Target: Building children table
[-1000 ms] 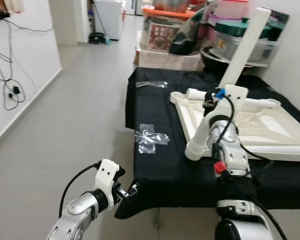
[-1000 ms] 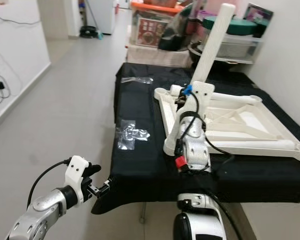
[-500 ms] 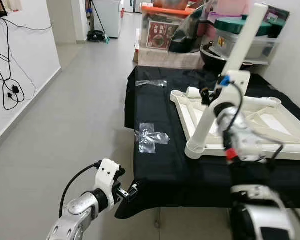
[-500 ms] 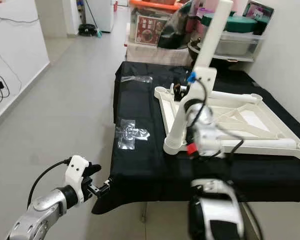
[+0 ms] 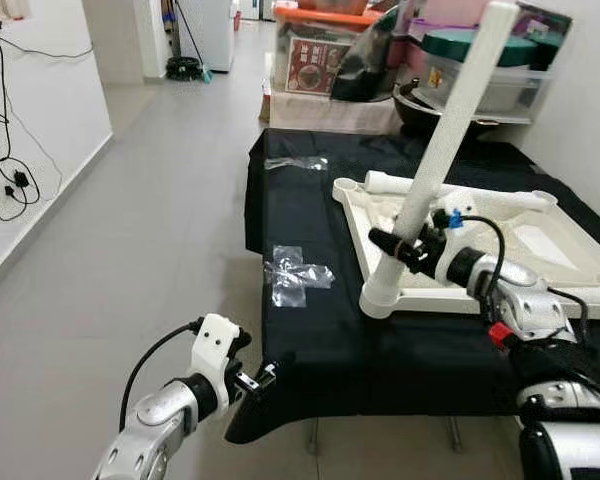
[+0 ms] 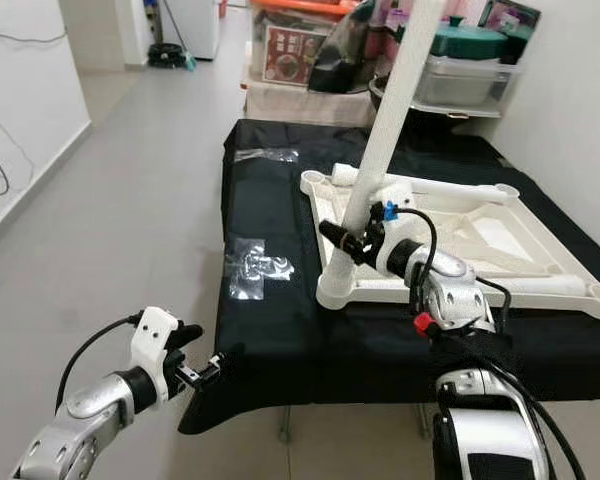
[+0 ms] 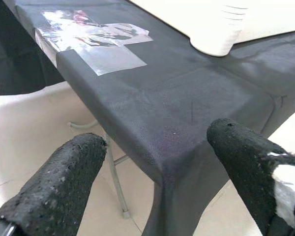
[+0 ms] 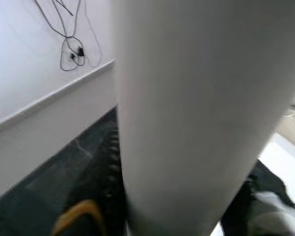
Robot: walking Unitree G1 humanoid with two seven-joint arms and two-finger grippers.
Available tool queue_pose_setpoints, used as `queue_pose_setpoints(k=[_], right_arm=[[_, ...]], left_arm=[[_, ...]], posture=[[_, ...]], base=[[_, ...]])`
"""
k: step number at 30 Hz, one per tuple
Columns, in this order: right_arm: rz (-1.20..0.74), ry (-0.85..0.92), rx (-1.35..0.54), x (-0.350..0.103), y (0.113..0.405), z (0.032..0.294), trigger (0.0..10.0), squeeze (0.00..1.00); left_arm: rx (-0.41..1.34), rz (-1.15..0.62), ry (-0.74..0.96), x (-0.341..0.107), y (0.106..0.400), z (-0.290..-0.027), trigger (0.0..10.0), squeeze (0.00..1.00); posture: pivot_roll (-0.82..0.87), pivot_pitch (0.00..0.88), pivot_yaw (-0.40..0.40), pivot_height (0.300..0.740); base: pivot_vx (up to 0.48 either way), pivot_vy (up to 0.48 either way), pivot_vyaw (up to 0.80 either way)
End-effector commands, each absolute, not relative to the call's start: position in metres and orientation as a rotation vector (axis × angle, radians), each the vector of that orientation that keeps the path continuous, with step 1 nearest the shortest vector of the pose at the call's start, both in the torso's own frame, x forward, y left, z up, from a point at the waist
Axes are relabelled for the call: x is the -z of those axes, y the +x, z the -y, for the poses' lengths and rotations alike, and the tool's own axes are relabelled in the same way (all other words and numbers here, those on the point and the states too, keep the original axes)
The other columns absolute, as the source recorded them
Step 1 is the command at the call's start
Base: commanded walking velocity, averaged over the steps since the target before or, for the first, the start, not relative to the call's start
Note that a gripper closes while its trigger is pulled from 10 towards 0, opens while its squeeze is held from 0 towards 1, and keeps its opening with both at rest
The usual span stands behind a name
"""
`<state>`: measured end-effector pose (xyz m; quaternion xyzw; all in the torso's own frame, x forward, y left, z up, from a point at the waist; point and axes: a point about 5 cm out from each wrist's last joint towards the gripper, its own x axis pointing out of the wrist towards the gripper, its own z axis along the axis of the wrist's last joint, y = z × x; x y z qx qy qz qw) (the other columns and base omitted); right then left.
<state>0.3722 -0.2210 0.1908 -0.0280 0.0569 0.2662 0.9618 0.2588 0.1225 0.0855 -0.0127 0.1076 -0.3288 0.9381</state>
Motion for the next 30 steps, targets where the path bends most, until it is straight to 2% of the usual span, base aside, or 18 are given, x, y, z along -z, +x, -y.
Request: queue_pose_setpoints(k=[1, 2, 3, 4, 5, 6, 7, 8, 13, 15, 17, 18, 19, 21, 24, 29, 30], right_arm=[[-0.090, -0.074, -0.551, -0.196, 0.375, 0.216, 4.1, 0.00], [-0.090, -0.074, -0.551, -0.196, 0.375, 0.216, 4.1, 0.00], [-0.080, -0.066, -0.564, -0.196, 0.376, 0.212, 8.1, 0.00], [-0.071, -0.061, -0.572, -0.197, 0.376, 0.208, 7.4, 0.00], [-0.071, -0.061, -0.572, -0.197, 0.376, 0.208, 7.4, 0.00], [-0.059, -0.057, -0.559, -0.197, 0.377, 0.207, 2.2, 0.00], [-0.059, -0.057, -0.559, -0.197, 0.377, 0.207, 2.2, 0.00], [-0.050, -0.044, -0.526, -0.197, 0.379, 0.209, 0.0, 0.00], [-0.032, -0.082, -0.345, -0.195, 0.384, 0.218, 0.0, 0.00], [0.015, -0.057, -0.090, -0.197, 0.386, 0.228, 0.0, 0.00], [0.015, -0.057, -0.090, -0.197, 0.386, 0.228, 0.0, 0.00], [0.054, -0.051, 0.023, -0.199, 0.384, 0.228, 0.0, 0.00], [0.054, -0.051, 0.023, -0.199, 0.384, 0.228, 0.0, 0.00], [0.073, 0.010, 0.174, -0.191, 0.372, 0.209, 0.0, 0.00], [0.066, 0.070, 0.206, -0.187, 0.356, 0.172, 0.0, 0.00], [0.094, 0.079, 0.211, -0.200, 0.353, 0.164, 0.0, 0.00], [0.096, 0.084, 0.191, -0.204, 0.354, 0.160, 3.8, 0.00]], left_arm=[[0.676, -0.218, -0.015, -0.086, 0.260, -0.122, 10.0, 0.00], [0.676, -0.218, -0.015, -0.086, 0.260, -0.122, 10.0, 0.00], [0.677, -0.218, -0.015, -0.086, 0.260, -0.121, 10.0, 0.00], [0.677, -0.218, -0.014, -0.086, 0.260, -0.121, 10.0, 0.00], [0.677, -0.218, -0.014, -0.086, 0.260, -0.121, 10.0, 0.00], [0.676, -0.218, -0.013, -0.087, 0.261, -0.122, 10.0, 0.00], [0.676, -0.218, -0.013, -0.087, 0.261, -0.122, 10.0, 0.00], [0.675, -0.217, -0.012, -0.087, 0.261, -0.122, 10.0, 0.00], [0.668, -0.217, -0.010, -0.087, 0.260, -0.125, 10.0, 0.00], [0.665, -0.219, -0.012, -0.086, 0.259, -0.126, 10.0, 0.00], [0.665, -0.219, -0.012, -0.086, 0.259, -0.126, 10.0, 0.00], [0.665, -0.221, -0.013, -0.085, 0.258, -0.125, 10.0, 0.00], [0.665, -0.221, -0.013, -0.085, 0.258, -0.125, 10.0, 0.00], [0.666, -0.221, -0.015, -0.085, 0.258, -0.123, 10.0, 0.00], [0.671, -0.219, -0.014, -0.087, 0.259, -0.123, 10.0, 0.00], [0.671, -0.220, -0.010, -0.088, 0.260, -0.125, 10.0, 0.00], [0.669, -0.220, -0.010, -0.088, 0.260, -0.125, 10.0, 0.00]], posture=[[-0.01, 0.000, -0.112, 0.740], [-0.01, 0.000, -0.112, 0.740], [0.00, 0.000, -0.112, 0.740], [0.00, 0.000, -0.112, 0.740], [0.00, 0.000, -0.112, 0.740], [0.00, 0.000, -0.114, 0.740], [0.00, 0.000, -0.114, 0.740], [0.00, 0.000, -0.115, 0.740], [0.00, 0.000, -0.121, 0.740], [0.00, 0.000, -0.122, 0.740], [0.00, 0.000, -0.122, 0.740], [0.00, 0.000, -0.120, 0.740], [0.00, 0.000, -0.120, 0.740], [0.00, 0.000, -0.115, 0.740], [0.00, 0.000, -0.110, 0.740], [0.00, 0.000, -0.112, 0.740], [-0.01, 0.000, -0.114, 0.740]], base=[[0.000, 0.000, 0.00], [0.000, 0.000, 0.00], [0.000, 0.000, 0.00], [0.000, 0.000, 0.00], [0.000, 0.000, 0.00], [0.000, 0.000, 0.00], [0.000, 0.000, 0.00], [0.000, 0.000, 0.00], [0.000, 0.000, 0.00], [0.000, 0.000, 0.00], [0.000, 0.000, 0.00], [0.000, 0.000, 0.00], [0.000, 0.000, 0.00], [0.000, 0.000, 0.00], [0.000, 0.000, 0.00], [0.000, 0.000, 0.00], [0.000, 0.000, 0.00]])
